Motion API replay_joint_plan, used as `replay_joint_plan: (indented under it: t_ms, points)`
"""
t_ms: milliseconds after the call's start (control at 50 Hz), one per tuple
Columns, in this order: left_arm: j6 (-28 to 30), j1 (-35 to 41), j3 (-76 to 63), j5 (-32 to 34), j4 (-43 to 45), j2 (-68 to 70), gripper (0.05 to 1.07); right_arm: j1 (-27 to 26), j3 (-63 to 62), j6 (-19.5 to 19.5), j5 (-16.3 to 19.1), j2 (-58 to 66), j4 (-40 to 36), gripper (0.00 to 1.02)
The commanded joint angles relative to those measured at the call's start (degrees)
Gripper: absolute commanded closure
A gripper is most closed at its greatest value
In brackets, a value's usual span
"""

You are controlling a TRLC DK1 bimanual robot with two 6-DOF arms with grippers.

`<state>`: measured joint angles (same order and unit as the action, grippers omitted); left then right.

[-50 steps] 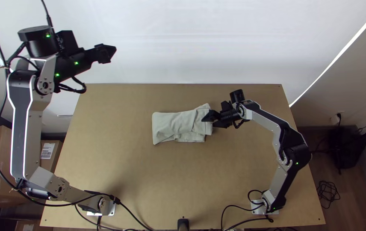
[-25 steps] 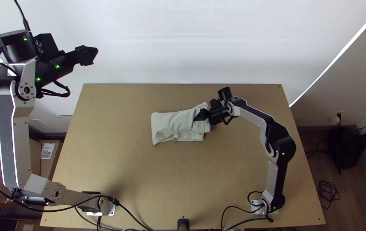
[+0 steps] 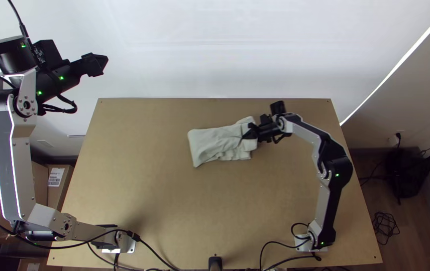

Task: Fold the t-shirt

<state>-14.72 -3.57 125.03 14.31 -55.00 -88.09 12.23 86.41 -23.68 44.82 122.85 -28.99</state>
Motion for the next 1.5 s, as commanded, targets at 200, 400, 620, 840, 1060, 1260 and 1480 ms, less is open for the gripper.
replay_joint_plan:
  t_ms: [200, 400, 620, 840, 1060, 1260, 1480]
  points:
    - [-0.3, -0.6, 1.1, -0.1, 0.6, 0.2, 0.10, -16.4, -1.2, 0.7, -0.6, -1.5, -0.5, 1.00]
    - [-0.8, -0.6, 0.6, -0.1, 0.7, 0.1, 0.10, -27.2, -0.7, -0.2, -0.8, -1.6, 0.3, 1.00]
    - [-1.3, -0.6, 0.6, 0.0, 1.5, -0.1, 0.10, -37.9, 1.5, -1.7, -1.0, -1.5, 0.5, 1.00]
    - [-1.9, 0.1, 0.3, 0.0, 1.7, -0.3, 0.10, -44.6, 2.0, -2.0, -1.6, -1.7, 0.5, 1.00]
    - [-2.7, 0.2, 0.1, 0.0, 2.0, 0.0, 0.10, -47.5, 0.2, -0.6, -2.9, -5.6, 0.3, 0.03]
    - [-2.6, -0.5, 0.2, -0.1, 2.0, 1.4, 0.10, -47.8, -3.8, 2.7, -7.1, -17.4, 0.7, 0.03]
    - [-2.7, -1.9, 0.0, 0.0, 1.8, 3.0, 0.10, -43.6, -4.8, 4.9, -11.9, -25.4, 1.8, 0.03]
